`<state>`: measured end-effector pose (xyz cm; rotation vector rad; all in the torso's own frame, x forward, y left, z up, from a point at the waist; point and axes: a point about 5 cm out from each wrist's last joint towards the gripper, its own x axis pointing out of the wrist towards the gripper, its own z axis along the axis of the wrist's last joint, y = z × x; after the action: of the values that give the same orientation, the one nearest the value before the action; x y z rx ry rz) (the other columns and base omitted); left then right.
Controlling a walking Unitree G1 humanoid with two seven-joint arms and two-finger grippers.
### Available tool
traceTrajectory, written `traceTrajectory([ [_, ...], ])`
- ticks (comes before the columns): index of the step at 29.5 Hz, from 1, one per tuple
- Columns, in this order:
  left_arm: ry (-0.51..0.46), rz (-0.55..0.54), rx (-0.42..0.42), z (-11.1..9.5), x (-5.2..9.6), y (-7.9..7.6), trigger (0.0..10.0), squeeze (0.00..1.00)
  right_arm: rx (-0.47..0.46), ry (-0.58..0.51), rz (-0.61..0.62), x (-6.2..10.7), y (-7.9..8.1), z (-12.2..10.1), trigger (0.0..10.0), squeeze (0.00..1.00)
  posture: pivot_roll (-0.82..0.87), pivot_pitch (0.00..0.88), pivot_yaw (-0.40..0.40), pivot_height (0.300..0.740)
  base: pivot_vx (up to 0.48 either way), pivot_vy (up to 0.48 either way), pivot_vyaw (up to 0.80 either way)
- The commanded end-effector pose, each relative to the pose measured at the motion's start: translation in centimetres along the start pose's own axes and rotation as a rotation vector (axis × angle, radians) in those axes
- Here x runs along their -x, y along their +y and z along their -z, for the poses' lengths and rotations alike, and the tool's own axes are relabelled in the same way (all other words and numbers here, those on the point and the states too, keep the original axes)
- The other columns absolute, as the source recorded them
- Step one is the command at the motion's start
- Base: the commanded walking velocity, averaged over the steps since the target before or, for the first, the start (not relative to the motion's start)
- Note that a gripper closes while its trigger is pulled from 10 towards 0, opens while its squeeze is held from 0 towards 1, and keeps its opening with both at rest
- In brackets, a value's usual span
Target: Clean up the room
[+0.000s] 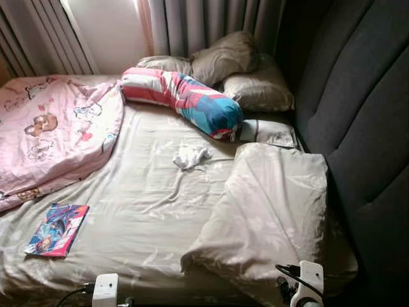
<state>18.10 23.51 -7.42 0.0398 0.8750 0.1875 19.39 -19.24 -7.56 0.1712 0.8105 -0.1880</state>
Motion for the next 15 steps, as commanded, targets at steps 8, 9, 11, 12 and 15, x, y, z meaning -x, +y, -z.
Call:
traceTrajectory([
  [8,0.006,-0.005,0.004,0.42,0.10,-0.04,10.0,0.00,-0.031,-0.033,0.001,0.05,-0.21,-0.21,10.0,0.00,0.06,0.030,-0.010,0.740,0.000,0.000,0.00],
  [9,0.002,-0.006,0.003,0.40,0.11,-0.03,10.0,0.00,-0.037,-0.038,0.000,0.06,-0.20,-0.23,10.0,0.00,0.06,0.030,-0.010,0.740,0.000,0.000,0.00],
  [11,-0.007,-0.012,0.000,0.36,0.13,0.05,10.0,0.00,-0.057,-0.051,-0.005,0.09,-0.13,-0.26,10.0,0.00,0.06,0.029,-0.007,0.740,0.000,0.000,0.00],
  [12,-0.011,-0.013,0.000,0.34,0.14,0.07,10.0,0.00,-0.065,-0.055,-0.007,0.10,-0.10,-0.27,10.0,0.00,0.05,0.029,-0.006,0.740,0.000,0.000,0.00],
  [15,-0.038,-0.024,0.018,0.22,0.19,0.19,10.0,0.00,-0.078,-0.072,-0.007,0.15,-0.06,-0.31,10.0,0.00,0.05,0.031,0.001,0.740,0.000,0.000,0.00],
])
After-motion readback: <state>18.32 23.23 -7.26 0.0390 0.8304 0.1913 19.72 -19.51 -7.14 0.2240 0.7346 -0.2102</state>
